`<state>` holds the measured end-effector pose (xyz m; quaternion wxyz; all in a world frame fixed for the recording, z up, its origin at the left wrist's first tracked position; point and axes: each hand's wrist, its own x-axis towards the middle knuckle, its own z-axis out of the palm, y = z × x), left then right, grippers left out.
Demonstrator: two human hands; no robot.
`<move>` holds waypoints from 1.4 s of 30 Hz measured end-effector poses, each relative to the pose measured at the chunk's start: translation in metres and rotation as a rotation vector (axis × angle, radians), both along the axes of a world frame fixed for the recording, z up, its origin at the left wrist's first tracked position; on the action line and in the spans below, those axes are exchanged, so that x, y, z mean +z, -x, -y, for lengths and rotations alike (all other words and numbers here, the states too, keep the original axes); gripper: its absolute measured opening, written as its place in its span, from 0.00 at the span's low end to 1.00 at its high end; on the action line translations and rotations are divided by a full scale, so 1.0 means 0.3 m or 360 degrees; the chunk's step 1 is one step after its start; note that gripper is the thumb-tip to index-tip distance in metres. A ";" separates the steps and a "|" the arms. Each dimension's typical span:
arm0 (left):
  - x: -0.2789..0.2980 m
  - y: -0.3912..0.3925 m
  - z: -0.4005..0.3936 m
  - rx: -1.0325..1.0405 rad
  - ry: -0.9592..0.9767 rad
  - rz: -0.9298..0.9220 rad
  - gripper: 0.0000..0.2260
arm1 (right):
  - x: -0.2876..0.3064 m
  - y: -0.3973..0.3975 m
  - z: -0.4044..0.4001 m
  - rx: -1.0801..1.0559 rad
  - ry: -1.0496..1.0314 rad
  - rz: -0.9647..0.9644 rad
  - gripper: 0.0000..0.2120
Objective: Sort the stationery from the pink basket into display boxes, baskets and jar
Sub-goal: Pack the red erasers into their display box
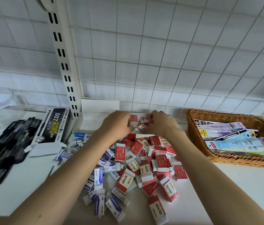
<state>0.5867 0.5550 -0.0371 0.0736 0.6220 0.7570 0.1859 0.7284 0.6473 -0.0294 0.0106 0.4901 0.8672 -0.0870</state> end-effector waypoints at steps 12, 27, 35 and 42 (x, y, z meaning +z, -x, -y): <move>-0.003 0.020 0.032 -0.0186 0.0007 0.0022 0.11 | -0.009 0.002 -0.007 0.0091 0.0061 -0.0065 0.17; -0.003 0.016 0.061 -0.0213 -0.0058 -0.0027 0.10 | 0.020 -0.026 0.010 0.0238 0.0047 -0.0092 0.13; 0.003 0.013 0.088 -0.0305 0.0068 -0.0080 0.16 | 0.000 -0.009 -0.008 0.0231 0.0029 -0.0085 0.12; 0.008 0.014 0.104 -0.0315 0.0054 -0.0151 0.12 | 0.016 -0.034 -0.020 0.0279 0.0092 -0.0093 0.10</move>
